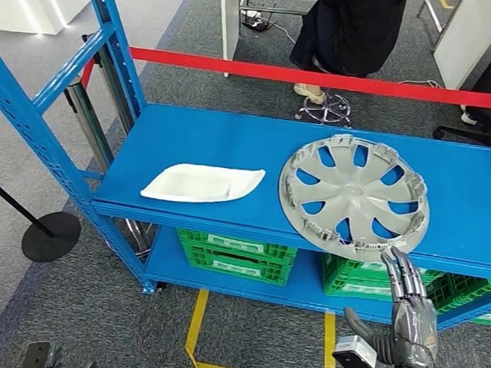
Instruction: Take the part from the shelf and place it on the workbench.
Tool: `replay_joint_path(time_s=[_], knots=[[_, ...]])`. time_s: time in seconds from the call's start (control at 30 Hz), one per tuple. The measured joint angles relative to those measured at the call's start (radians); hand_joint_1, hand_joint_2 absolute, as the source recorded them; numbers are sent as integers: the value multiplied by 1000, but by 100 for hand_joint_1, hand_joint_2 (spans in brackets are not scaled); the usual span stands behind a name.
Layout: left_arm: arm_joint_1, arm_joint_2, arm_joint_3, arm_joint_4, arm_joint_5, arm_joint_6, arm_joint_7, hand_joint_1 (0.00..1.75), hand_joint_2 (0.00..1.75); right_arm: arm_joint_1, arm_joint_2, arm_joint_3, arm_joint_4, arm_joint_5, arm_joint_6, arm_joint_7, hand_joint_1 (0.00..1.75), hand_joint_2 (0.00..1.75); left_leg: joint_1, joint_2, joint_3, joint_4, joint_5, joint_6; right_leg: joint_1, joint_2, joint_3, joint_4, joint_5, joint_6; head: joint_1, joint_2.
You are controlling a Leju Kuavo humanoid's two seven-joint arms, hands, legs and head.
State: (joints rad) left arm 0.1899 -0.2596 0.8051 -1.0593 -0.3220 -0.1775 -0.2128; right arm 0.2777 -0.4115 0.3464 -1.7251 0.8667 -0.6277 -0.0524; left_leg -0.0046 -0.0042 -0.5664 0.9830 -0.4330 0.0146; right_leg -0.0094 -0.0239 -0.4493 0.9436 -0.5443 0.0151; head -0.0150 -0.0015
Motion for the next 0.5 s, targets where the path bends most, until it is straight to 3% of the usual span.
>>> replay_joint_path(time_s=[0.3, 0.5], knots=[[-23, 26, 0, 40, -57, -21, -29, 0, 175, -67, -144, 104, -4, 211, 42, 155, 0, 175, 0, 0, 0, 0, 0, 0, 0, 0, -1, 0, 0, 0, 0, 0], [-37, 51, -21, 75, -64, -21, -43, 0, 175, -137, -180, 129, 15, 311, 142, 178, 0, 175, 0, 0, 0, 1, 0, 0, 0, 0, -1, 0, 1, 1, 0, 0]])
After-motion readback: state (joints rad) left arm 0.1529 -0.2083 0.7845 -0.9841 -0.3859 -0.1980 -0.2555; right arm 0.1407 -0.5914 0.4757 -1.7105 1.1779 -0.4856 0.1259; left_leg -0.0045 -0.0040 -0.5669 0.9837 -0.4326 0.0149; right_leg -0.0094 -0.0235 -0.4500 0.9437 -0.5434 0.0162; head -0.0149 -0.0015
